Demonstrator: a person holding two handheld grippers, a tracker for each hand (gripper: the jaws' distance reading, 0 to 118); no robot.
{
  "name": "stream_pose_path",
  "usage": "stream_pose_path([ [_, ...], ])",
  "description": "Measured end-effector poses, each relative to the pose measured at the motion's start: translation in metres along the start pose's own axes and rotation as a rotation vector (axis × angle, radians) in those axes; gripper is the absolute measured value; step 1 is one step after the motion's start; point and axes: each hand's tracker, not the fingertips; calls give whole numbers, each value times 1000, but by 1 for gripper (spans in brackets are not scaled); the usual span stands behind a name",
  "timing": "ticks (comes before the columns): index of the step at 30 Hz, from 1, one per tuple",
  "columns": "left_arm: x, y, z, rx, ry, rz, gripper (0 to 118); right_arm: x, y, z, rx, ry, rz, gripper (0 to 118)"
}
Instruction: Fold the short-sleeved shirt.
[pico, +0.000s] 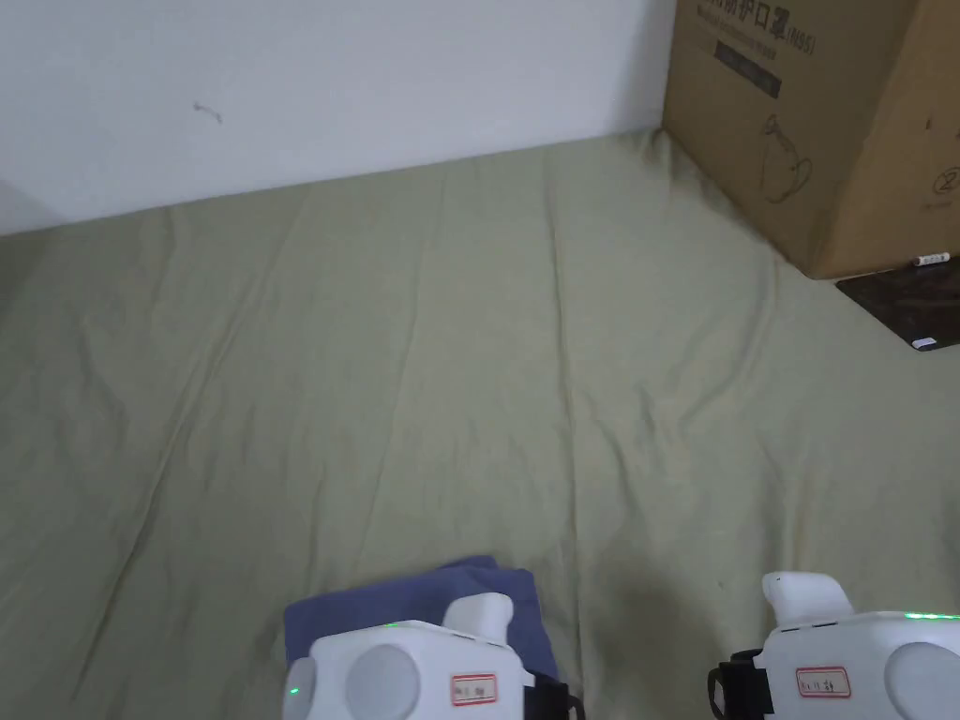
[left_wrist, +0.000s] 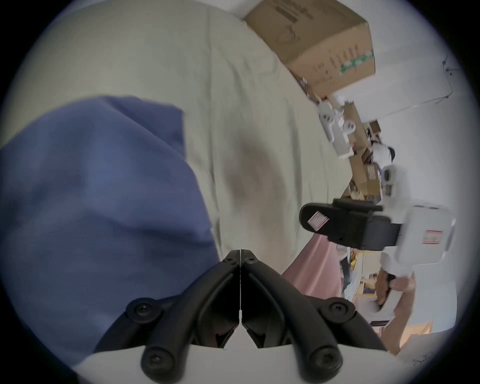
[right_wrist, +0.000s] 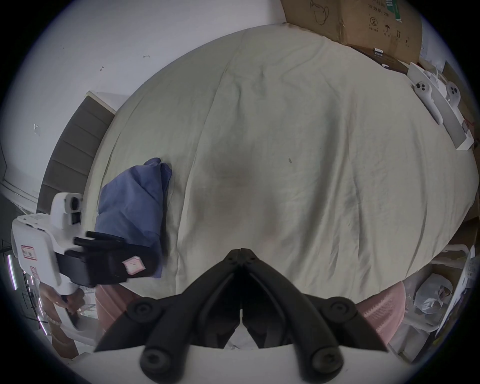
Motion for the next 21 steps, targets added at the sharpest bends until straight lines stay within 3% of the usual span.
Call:
stream_pose_path([
  [6, -41, -22, 98, 216, -104, 154, 0, -26, 3, -1, -8, 4, 72, 0],
  [11, -102, -58, 154, 348, 3, 278, 0, -61, 5, -11, -35, 30, 151, 0],
  [13, -125, -75, 164, 358, 68, 332, 0, -80, 9, -16, -38, 42, 206, 0],
  [21, -195, -112, 163, 375, 5, 462, 0, -176, 31, -25, -7, 133, 454, 0],
])
